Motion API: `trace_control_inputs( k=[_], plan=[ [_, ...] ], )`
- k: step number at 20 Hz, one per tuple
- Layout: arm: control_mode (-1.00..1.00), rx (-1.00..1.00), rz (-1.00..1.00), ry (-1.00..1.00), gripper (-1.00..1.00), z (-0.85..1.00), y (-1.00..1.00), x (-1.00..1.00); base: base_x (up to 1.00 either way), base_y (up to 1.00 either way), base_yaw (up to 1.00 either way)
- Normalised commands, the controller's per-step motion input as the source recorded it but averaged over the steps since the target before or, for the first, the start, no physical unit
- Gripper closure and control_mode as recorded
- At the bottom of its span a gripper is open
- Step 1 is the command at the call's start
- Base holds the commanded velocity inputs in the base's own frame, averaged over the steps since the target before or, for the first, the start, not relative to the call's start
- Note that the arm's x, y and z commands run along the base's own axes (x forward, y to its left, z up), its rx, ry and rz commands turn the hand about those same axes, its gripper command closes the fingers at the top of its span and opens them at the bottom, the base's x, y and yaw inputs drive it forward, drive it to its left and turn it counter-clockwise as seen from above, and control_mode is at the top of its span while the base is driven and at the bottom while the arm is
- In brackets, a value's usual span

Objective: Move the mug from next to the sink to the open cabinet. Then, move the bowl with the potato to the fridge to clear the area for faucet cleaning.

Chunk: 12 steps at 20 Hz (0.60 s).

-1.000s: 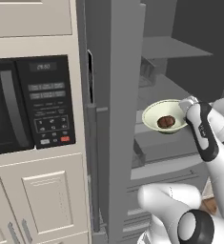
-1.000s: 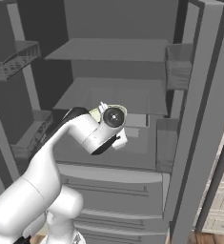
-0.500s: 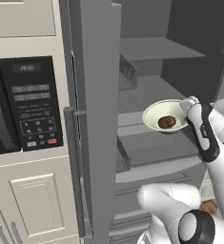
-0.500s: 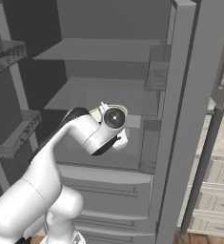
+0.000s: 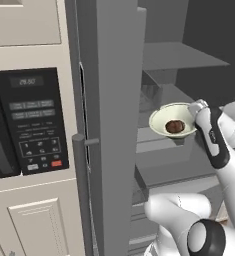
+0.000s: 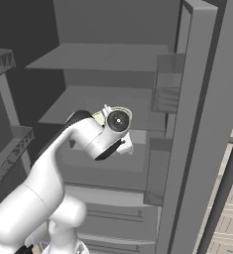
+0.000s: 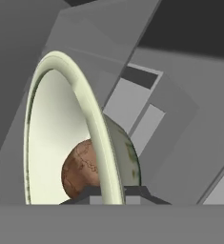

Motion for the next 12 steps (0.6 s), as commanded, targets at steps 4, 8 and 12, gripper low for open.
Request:
trace_control_inputs(
  k=[4, 8, 12],
  plan=[
    [-1.0, 0.05, 0.0, 0.0, 1.0, 0.77, 0.11, 0.02, 0.0, 0.0, 0.0],
    [-1.0, 0.16, 0.0, 0.0, 1.0, 0.78, 0.22, 0.0, 0.0, 0.0, 0.0],
    [-1.0, 0.1, 0.0, -0.01, 1.0, 0.29, 0.09, 0.0, 0.0, 0.0, 0.0]
  ],
)
